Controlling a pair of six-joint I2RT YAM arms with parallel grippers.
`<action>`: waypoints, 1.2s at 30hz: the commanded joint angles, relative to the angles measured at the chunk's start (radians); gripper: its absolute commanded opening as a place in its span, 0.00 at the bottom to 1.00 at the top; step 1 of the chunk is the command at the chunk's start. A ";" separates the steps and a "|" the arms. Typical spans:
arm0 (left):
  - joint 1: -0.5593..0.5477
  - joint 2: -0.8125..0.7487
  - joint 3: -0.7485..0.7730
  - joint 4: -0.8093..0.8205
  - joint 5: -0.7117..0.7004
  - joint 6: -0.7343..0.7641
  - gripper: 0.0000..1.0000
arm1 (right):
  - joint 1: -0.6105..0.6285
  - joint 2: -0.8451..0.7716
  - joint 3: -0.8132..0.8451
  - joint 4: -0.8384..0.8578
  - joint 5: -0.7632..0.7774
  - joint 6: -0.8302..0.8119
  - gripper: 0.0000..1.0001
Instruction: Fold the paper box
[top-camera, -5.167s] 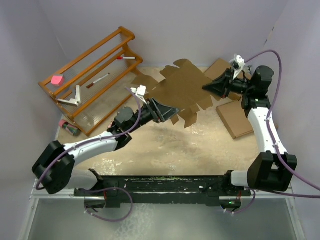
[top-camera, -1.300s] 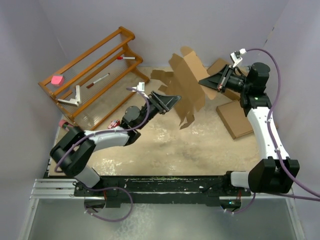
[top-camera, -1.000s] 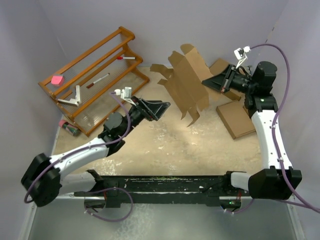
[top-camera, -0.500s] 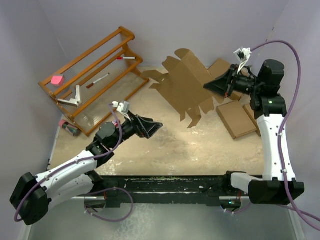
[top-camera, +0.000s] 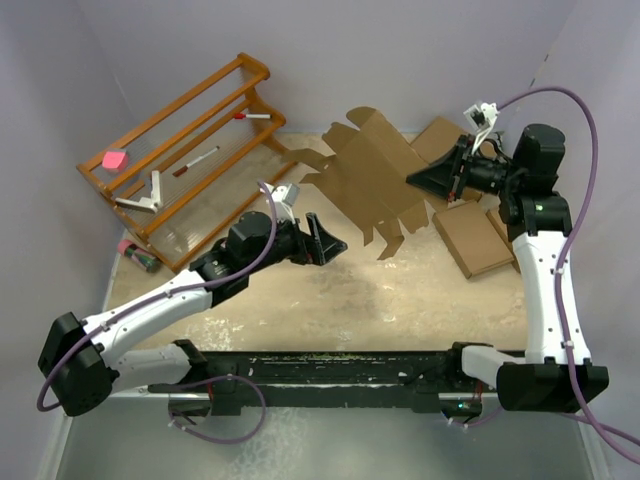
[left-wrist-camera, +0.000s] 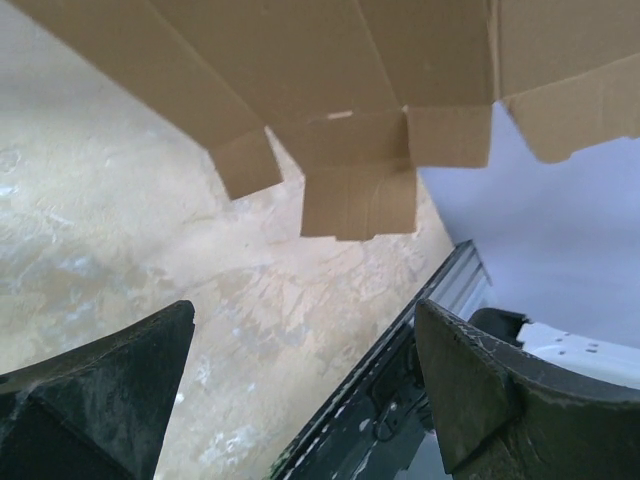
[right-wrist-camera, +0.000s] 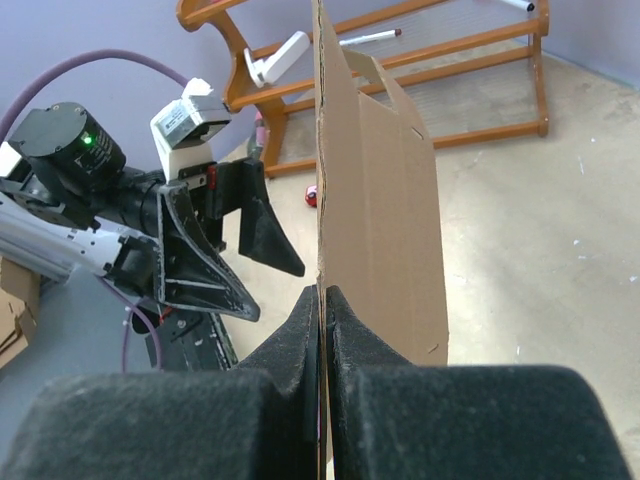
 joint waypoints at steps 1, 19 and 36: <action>-0.021 0.022 0.075 -0.167 -0.090 0.071 0.93 | 0.003 -0.025 -0.005 0.014 -0.038 -0.029 0.00; -0.022 -0.080 -0.134 0.239 0.074 0.048 0.93 | 0.001 -0.021 -0.016 -0.016 -0.042 -0.053 0.00; -0.023 -0.012 -0.050 0.088 0.045 0.083 0.93 | 0.004 0.003 0.032 -0.088 -0.042 -0.132 0.00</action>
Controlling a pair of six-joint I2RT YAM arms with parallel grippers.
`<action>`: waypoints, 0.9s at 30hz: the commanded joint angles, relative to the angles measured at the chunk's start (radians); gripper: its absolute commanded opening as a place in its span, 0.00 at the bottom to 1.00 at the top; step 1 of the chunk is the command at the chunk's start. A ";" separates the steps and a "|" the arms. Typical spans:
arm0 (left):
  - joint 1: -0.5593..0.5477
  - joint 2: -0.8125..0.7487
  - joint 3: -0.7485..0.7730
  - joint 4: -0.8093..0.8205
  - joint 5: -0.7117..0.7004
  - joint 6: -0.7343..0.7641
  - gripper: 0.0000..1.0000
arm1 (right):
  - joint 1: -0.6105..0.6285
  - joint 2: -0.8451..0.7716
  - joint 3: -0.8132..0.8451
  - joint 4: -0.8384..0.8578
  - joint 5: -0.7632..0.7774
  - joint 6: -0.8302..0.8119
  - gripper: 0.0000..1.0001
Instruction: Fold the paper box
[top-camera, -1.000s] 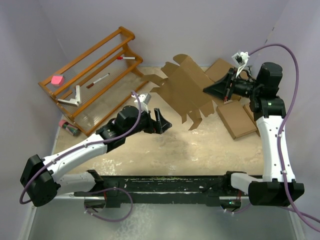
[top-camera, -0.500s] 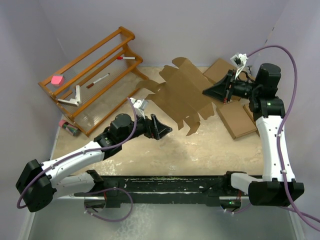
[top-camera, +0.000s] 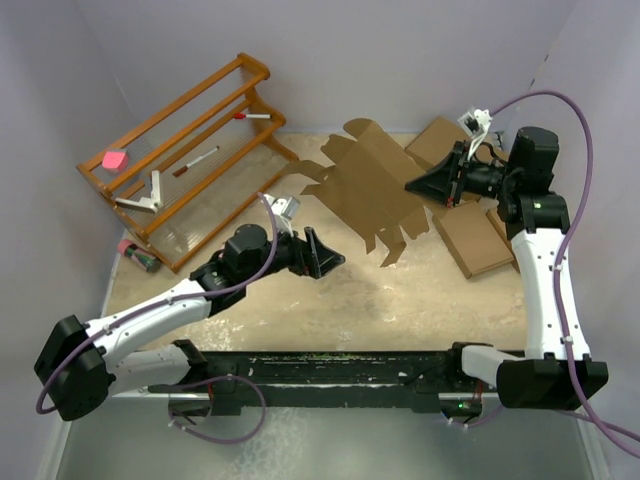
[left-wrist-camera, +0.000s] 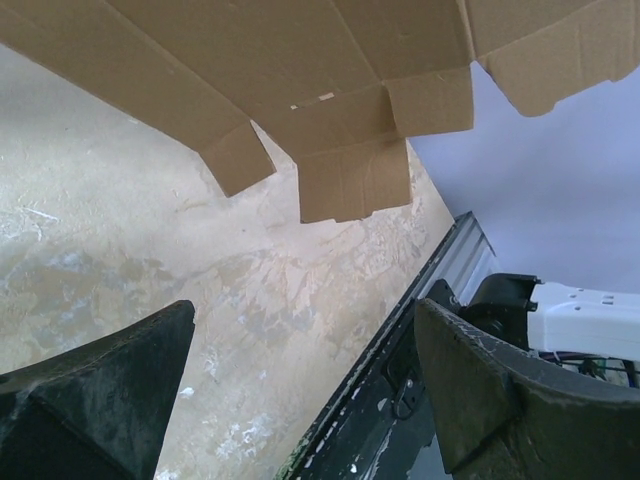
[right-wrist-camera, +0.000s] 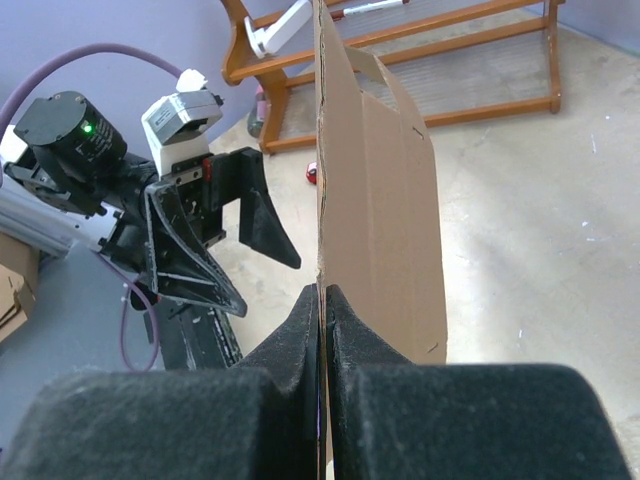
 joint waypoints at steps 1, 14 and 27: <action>-0.003 0.043 0.094 -0.045 -0.005 0.030 0.93 | 0.004 -0.010 0.040 0.000 -0.017 -0.034 0.00; -0.009 0.082 0.178 -0.078 0.047 0.080 0.93 | 0.004 -0.018 0.036 -0.013 -0.113 -0.068 0.00; -0.008 0.102 0.152 0.139 0.179 0.002 0.93 | 0.004 -0.031 0.015 0.019 -0.156 -0.051 0.00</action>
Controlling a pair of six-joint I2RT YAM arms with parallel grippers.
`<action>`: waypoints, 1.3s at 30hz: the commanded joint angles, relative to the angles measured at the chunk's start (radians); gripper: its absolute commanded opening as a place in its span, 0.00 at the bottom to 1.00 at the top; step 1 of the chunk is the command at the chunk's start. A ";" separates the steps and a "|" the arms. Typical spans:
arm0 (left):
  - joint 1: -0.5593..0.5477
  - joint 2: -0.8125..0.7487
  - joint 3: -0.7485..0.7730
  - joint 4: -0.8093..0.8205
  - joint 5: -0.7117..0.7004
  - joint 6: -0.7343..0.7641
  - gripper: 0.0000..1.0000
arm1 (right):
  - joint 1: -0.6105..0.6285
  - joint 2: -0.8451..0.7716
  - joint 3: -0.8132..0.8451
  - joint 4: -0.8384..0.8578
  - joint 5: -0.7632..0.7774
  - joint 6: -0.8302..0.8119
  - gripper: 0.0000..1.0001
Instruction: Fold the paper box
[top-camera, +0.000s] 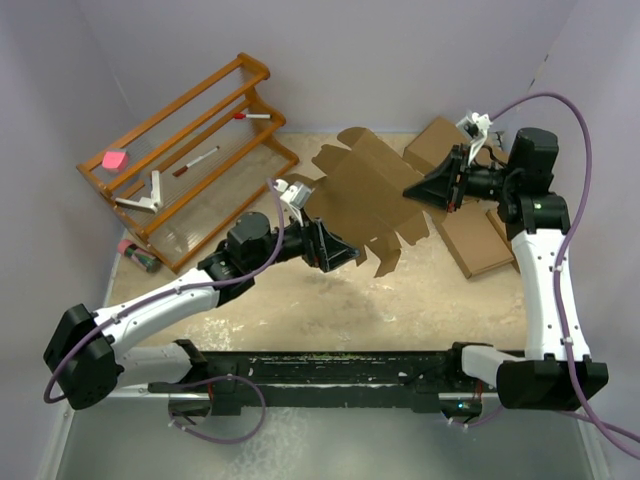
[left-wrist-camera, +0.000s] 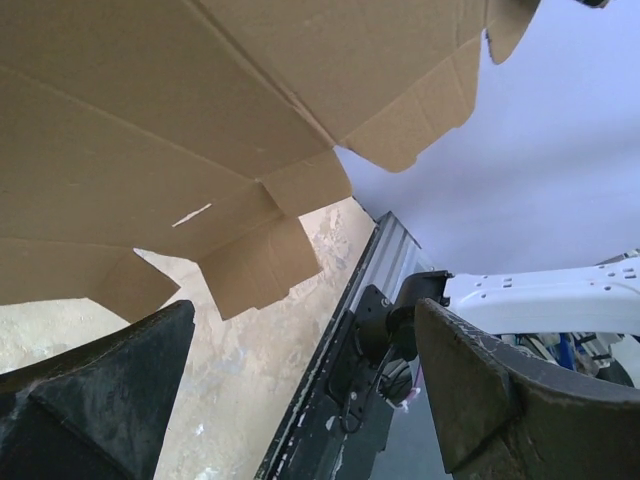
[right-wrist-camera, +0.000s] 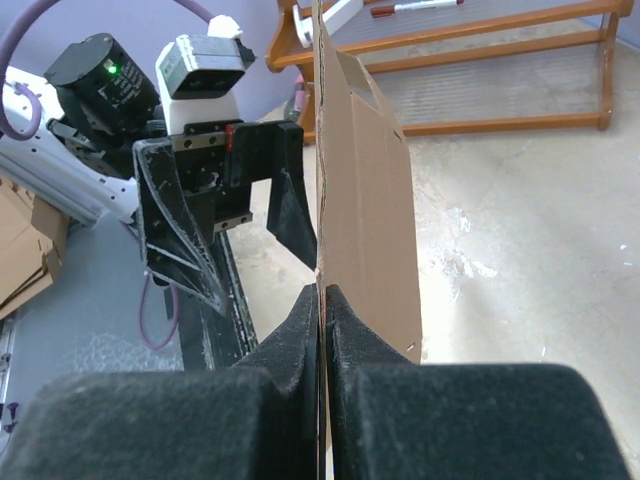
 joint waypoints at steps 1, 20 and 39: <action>-0.004 0.008 0.043 -0.008 0.013 0.026 0.93 | 0.004 -0.032 0.011 0.053 -0.055 0.001 0.00; 0.085 -0.091 -0.199 0.062 -0.107 -0.142 0.93 | -0.037 0.011 -0.331 0.583 0.039 0.001 0.00; 0.335 0.360 -0.388 0.859 0.066 -0.241 0.94 | -0.050 0.052 -0.296 0.681 0.019 0.001 0.00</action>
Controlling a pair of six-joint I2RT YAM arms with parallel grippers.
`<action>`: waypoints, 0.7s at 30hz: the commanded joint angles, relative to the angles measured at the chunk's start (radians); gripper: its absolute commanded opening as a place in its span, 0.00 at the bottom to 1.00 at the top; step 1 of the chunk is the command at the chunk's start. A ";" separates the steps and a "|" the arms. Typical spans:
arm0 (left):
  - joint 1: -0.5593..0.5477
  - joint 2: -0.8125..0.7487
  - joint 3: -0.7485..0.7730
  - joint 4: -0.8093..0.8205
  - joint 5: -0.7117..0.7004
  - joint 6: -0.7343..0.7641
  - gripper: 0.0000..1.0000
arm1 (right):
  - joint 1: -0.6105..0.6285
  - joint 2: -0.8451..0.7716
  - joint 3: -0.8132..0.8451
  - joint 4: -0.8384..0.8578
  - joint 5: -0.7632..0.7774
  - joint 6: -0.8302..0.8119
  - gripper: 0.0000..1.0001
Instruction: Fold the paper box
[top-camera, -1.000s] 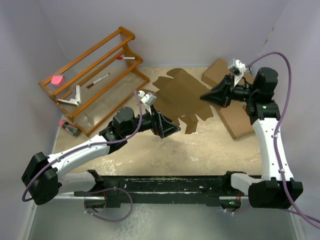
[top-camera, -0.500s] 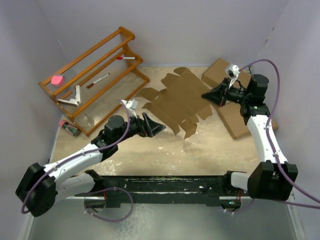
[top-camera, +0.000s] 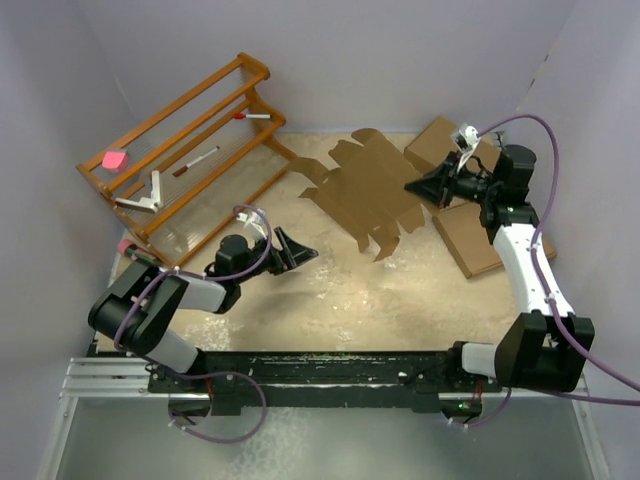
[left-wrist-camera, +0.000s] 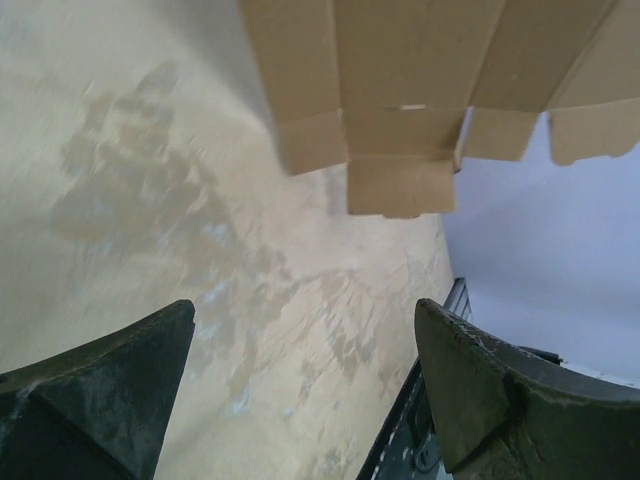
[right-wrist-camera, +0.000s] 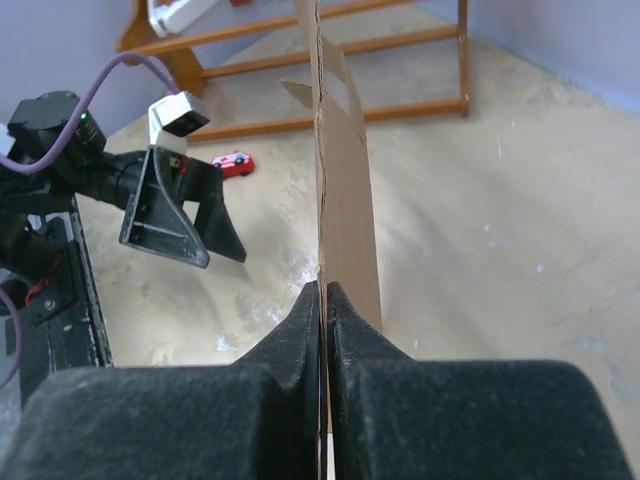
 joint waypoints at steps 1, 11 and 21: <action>-0.003 0.016 0.056 0.312 -0.032 0.042 0.94 | -0.002 -0.048 0.035 0.184 -0.120 0.001 0.00; 0.008 0.210 0.130 0.712 -0.030 0.167 0.94 | -0.002 -0.039 0.131 0.409 -0.201 0.001 0.00; 0.033 0.222 0.325 0.599 0.006 0.243 0.93 | -0.002 -0.062 0.166 0.593 -0.225 0.001 0.00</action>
